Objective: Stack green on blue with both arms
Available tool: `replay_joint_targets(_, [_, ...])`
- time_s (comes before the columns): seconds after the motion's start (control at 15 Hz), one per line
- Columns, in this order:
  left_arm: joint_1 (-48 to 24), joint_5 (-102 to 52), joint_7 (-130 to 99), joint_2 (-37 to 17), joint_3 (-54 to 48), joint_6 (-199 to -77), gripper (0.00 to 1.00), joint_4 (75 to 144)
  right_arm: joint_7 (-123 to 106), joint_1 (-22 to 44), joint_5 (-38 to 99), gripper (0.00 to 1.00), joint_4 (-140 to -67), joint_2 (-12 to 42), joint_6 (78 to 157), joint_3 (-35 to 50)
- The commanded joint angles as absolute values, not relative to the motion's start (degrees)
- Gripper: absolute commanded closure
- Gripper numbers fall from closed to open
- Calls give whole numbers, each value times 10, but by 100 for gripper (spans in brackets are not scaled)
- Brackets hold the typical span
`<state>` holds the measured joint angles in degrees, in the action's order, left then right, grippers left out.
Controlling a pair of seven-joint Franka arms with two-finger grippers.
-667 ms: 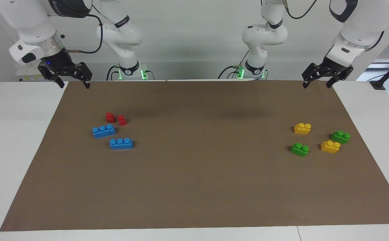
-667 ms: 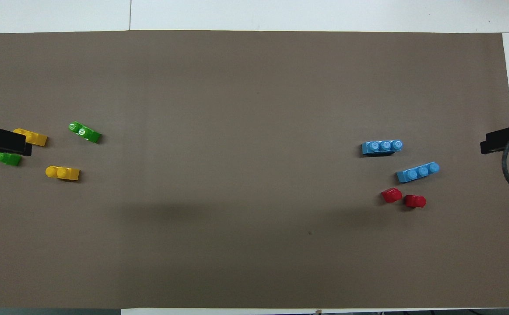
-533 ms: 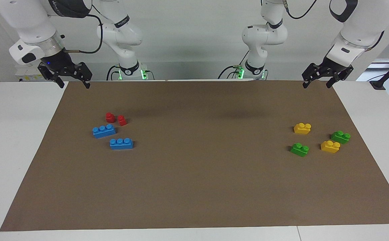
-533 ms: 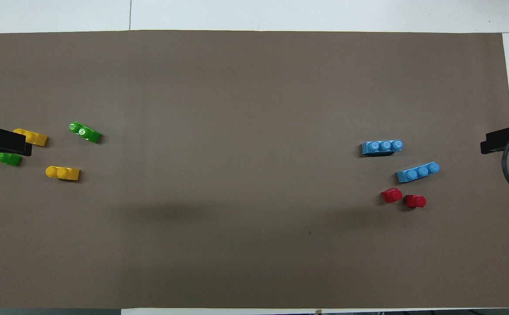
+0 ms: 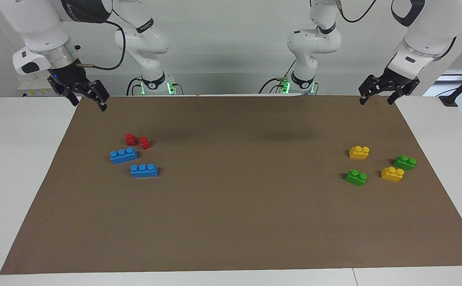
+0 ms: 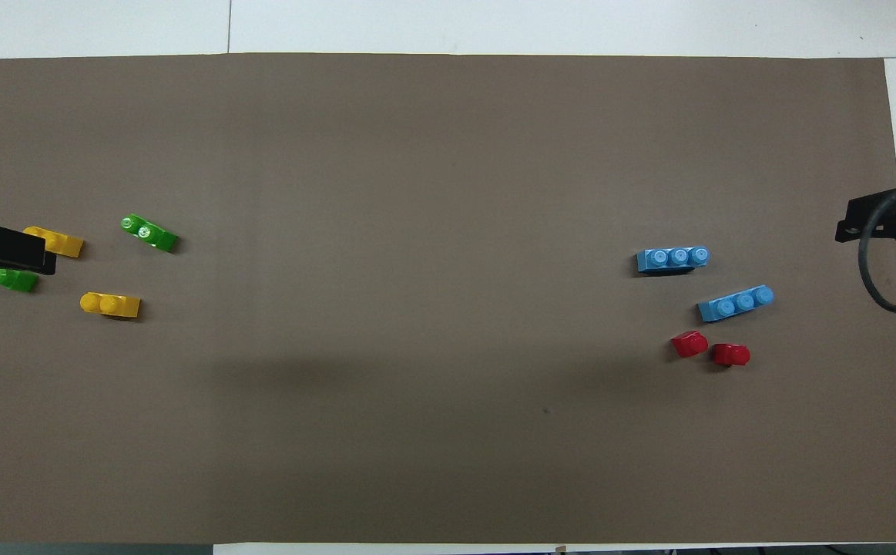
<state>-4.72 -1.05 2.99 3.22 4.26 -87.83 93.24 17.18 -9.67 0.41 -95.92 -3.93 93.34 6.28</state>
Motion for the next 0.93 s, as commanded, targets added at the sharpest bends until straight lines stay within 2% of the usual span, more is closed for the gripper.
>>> replay_joint_targets(0.0, [-54,-11,30,34,48,-875,0,926,293,-89,4,0,-971,-21,968,65])
replay_joint_targets(0.4, [-49,-11,27,44,49,-877,0,942,504,-120,121,0,-968,51,993,63])
replay_joint_targets(0.87, [-44,-11,-38,71,51,-955,0,1015,555,-151,167,1,-987,121,1046,62])
